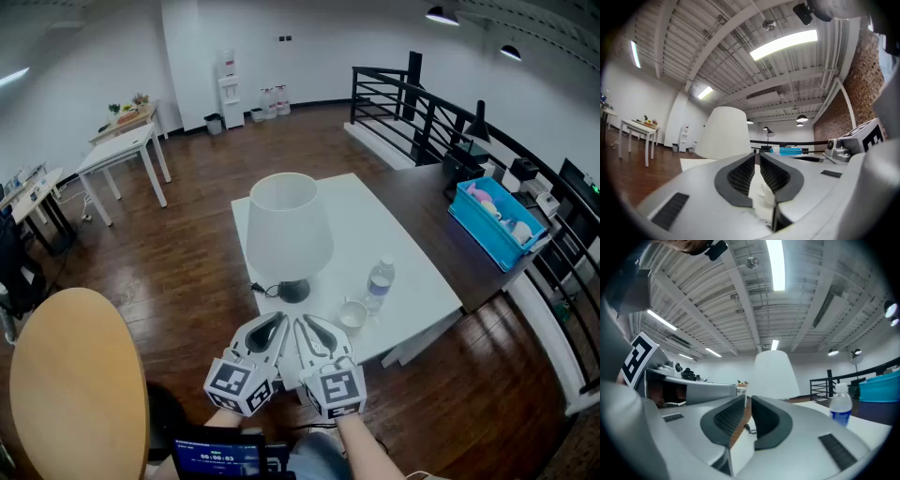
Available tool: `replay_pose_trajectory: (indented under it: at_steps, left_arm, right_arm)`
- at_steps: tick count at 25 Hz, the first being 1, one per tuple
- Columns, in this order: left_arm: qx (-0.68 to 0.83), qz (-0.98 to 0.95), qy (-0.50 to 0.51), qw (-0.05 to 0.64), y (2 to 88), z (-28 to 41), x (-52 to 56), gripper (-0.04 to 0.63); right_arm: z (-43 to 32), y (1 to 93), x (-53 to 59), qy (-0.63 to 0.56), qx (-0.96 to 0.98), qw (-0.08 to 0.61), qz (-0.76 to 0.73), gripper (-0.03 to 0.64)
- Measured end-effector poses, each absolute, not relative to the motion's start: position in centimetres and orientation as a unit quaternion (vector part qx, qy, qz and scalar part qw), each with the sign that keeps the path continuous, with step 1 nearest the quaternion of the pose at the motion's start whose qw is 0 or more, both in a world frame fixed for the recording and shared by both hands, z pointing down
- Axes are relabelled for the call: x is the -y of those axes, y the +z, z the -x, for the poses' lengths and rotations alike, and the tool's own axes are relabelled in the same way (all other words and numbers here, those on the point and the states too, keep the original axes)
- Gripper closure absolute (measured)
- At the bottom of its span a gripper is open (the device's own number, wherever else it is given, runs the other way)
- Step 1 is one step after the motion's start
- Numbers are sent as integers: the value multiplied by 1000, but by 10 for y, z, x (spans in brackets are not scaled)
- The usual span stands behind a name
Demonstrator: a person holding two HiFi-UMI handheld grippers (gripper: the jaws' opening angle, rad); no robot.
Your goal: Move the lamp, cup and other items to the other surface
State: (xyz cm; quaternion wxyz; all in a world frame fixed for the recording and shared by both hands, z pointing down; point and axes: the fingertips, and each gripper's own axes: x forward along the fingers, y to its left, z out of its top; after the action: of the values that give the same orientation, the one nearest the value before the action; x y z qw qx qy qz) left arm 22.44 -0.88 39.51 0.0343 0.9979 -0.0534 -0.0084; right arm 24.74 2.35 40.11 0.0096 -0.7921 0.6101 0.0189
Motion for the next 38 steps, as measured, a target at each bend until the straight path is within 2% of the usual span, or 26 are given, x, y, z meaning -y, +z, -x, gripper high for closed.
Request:
replay_pose_trajectory:
  at_steps: [2,5,12,14,16,32,34,38]
  left_arm:
    - [44,-999,2,31,402,-246,-5,538]
    - [31,-999,16,27,417,-272,-19,538]
    - [8,-998,55,22,451,-307,-29,538]
    - [15,-998,62,20,454,-310,-21,538]
    - [23,-997,66,20,454,-312,-12,538]
    - [33,-994,95,41,485,-338,-6,538]
    - [37,-994,93,42,486,-336,-3,538]
    - [46,-993,96,45,489,-332,2,538]
  right_arm:
    - [-277,415,-40,2,-595,11,804,461]
    - [-315,440,-60,-21,-567,7,823,433]
    - [-377,514,-74,-99,-521,-23,848,258]
    - [-383,527,-66,-116,-522,-26,844,258]
    - [-386,537,-56,-127,-524,-32,842,227]
    - [-396,555,-34,-140,-552,-41,821,221]
    - [-393,555,-33,-143,-557,-38,817,188]
    - [-394,566,-29,-157,-554,-56,815,187]
